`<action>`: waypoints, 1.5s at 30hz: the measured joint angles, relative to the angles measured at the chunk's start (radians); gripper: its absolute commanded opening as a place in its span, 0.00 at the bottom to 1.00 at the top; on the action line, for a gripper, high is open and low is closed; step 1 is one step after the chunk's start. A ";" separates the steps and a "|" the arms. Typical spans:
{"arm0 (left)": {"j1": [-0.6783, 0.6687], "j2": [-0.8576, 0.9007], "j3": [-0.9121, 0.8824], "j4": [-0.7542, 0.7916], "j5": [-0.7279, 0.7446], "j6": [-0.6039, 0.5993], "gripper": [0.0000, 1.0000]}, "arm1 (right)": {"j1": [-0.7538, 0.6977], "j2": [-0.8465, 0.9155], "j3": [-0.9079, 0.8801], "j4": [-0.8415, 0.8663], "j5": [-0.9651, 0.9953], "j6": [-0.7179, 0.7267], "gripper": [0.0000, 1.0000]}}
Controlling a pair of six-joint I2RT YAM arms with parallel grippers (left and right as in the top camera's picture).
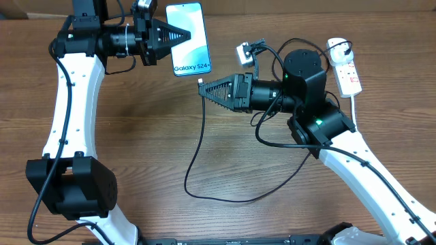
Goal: Plug charger to phone and switch on socket
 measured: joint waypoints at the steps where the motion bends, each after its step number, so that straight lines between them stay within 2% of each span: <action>1: 0.000 0.000 0.000 0.000 0.001 0.000 0.04 | 0.000 0.005 0.000 0.003 0.000 0.006 0.04; 20: -0.002 0.000 0.000 0.003 0.019 0.000 0.04 | 0.013 0.029 0.000 0.082 0.009 0.098 0.04; 45: -0.009 0.000 0.000 0.003 0.019 0.000 0.04 | 0.013 0.036 0.000 0.083 0.010 0.107 0.04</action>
